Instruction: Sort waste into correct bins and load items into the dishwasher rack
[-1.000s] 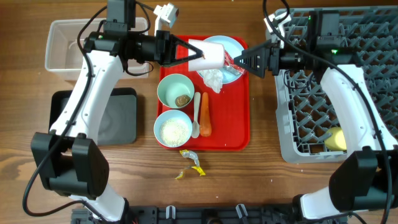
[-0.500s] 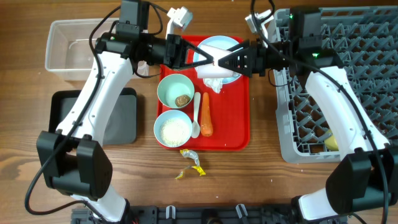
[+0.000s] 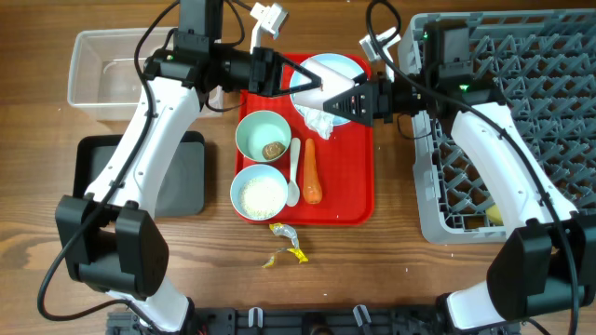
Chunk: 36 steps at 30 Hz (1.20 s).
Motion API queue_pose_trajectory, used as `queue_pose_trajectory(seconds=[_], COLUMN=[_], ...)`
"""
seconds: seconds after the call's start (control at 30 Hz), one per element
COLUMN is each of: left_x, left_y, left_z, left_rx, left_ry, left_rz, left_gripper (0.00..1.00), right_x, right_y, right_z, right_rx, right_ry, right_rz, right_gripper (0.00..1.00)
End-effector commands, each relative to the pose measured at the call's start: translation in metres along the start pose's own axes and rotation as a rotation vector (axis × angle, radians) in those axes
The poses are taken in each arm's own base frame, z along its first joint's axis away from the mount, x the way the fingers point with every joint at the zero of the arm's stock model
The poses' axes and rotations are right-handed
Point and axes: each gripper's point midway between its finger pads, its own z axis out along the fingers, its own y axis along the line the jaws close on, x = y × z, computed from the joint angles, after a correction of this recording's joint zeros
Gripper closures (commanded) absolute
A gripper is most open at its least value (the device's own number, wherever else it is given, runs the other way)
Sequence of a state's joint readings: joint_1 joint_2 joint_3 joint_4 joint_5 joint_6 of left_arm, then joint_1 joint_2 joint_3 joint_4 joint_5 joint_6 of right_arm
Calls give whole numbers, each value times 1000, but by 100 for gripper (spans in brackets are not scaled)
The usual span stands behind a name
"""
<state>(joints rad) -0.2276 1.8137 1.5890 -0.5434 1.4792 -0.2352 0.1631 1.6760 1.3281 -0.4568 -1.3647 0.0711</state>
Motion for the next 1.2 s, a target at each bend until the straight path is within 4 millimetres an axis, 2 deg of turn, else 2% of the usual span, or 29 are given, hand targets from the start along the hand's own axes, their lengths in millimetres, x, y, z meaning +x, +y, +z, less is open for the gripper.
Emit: queue_pose_trajectory(seconds=[0.0,0.1,0.2,0.27,0.33,0.37,0.4,0.43,0.47,0.6,0.77,0.87,0.9,1.0,1.17], left_x=[-4,-4,-4,-4,-4,-4,-4,-4,-4,-4,-4,-4,-4,-4,-5], left_y=[-3,-3,-2,-2,-3,-2,-3,-3,-3,-3,-2,-2,-2,-2,-3], left_z=[2,2,2,2,2,2,2,2,2,2,1,1,1,1,1], left_rx=[-4,-4,-4,-4,-4,-4,-3,-3,-3,-3,-4,-4,-4,-4,-4], left_ry=[-2,-2,-2,-2,-2,-2,-1,-1,-1,-1,-2,-2,-2,-3,-4], left_rz=[-6,-6,-5,-5,-5,-6,-6,-6,-6,-6,-6,-5,-5,-4,6], left_gripper=[96,96,96,96,96,96,96,96,96,96,96,96,82,71,70], right_x=[-6,-21,-22,-22,-22,-24,-26,-28,-30,-30,-29,-29,-29,-29,-35], right_y=[9,10,11,11,11,11,12,13,14,14,14,14,14,14,4], right_z=[2,1,1,1,1,1,1,1,1,1,1,1,1,-2,-20], right_rx=[-61,-54,-55,-55,-56,-56,-57,-58,-58,-58,-62,-62,-62,-63,-28], right_ry=[-4,-31,-32,-32,-34,-36,-41,-45,-47,-48,-45,-45,-45,-48,-83], right_rz=[25,-5,-13,-17,-31,-46,-70,-91,-105,-109,-100,-96,-97,-96,-80], right_gripper=[26,30,35,44,46,40,28,24,21,21,50,51,51,51,51])
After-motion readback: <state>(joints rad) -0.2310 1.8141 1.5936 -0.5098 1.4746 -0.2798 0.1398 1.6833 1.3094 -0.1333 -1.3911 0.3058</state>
